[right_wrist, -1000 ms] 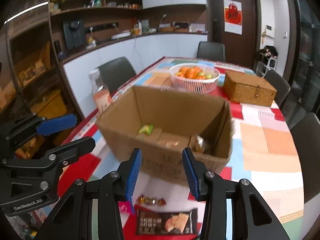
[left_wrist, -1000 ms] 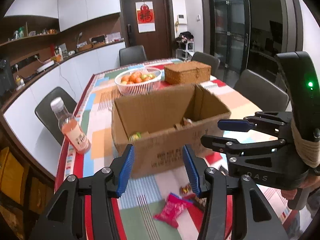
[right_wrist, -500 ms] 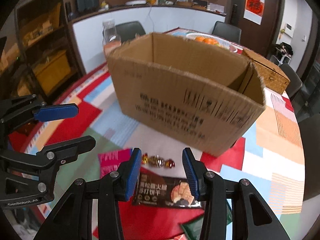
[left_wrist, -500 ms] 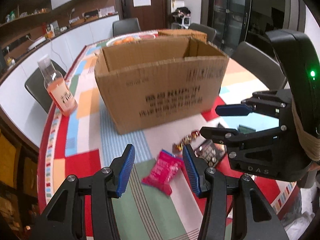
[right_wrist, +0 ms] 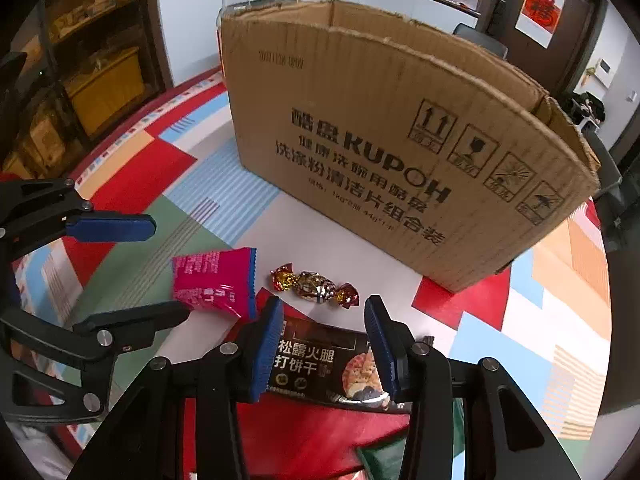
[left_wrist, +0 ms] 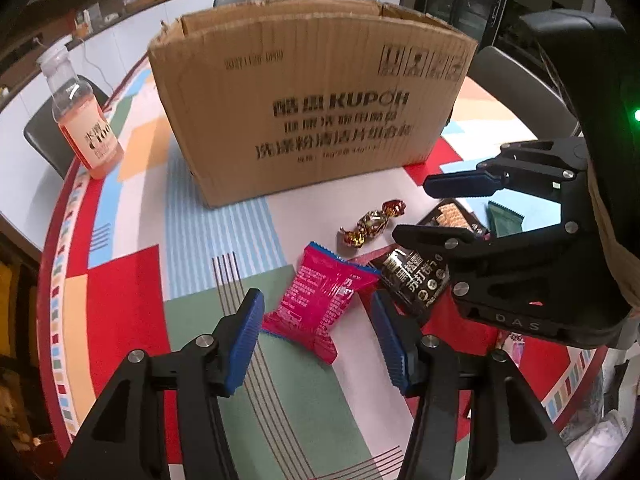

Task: Organize snacks
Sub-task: 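Move left tool to pink bag while right tool moves to dark cracker pack, then close left tool on pink bag while right tool closes on gold wrapped candy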

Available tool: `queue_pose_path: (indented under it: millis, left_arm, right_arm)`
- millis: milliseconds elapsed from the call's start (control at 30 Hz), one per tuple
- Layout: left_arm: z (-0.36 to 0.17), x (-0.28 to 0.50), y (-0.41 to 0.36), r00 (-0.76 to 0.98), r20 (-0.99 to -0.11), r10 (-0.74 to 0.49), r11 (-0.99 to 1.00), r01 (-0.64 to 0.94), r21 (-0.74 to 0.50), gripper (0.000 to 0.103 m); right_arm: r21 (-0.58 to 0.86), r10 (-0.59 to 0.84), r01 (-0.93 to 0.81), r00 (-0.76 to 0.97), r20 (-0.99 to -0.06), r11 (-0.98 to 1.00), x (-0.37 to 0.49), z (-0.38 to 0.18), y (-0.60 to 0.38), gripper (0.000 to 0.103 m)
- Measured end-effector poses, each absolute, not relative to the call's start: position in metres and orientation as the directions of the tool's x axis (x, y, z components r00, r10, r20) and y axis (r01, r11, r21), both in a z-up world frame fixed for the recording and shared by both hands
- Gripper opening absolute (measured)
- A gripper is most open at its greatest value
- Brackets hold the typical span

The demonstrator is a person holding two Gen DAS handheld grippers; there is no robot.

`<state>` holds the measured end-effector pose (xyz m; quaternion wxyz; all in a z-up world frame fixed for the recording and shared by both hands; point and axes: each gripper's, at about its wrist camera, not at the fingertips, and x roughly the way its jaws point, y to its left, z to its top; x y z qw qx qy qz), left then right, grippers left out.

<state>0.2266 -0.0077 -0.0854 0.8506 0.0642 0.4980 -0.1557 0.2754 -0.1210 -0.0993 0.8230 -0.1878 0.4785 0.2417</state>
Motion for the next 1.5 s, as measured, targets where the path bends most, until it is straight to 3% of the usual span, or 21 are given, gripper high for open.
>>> queue_pose_path:
  millis: [800,867,1100,1500]
  left_arm:
    - [-0.118,0.268,-0.001,0.398,-0.890,-0.224,0.952,0.287,-0.111,0.051]
    - [-0.119,0.270,0.001,0.396,-0.889,-0.229,0.952,0.281,-0.120,0.044]
    - [-0.122,0.274,0.005,0.399,-0.886,-0.236,0.953,0.274,-0.131,0.041]
    - [-0.111,0.266,0.012,0.435,-0.866,-0.246,0.957,0.249,-0.147,0.038]
  right_arm:
    - [-0.069,0.203,-0.632,0.348,-0.915,0.772,0.310,-0.136,-0.096,0.043]
    - [-0.065,0.206,-0.635,0.344,-0.916,0.770,0.310,-0.138,-0.093,0.040]
    - [-0.040,0.219,-0.642,0.318,-0.922,0.766,0.309,-0.146,-0.086,0.025]
    - [0.019,0.260,-0.565,0.350,-0.900,0.825,0.303,-0.135,-0.101,0.023]
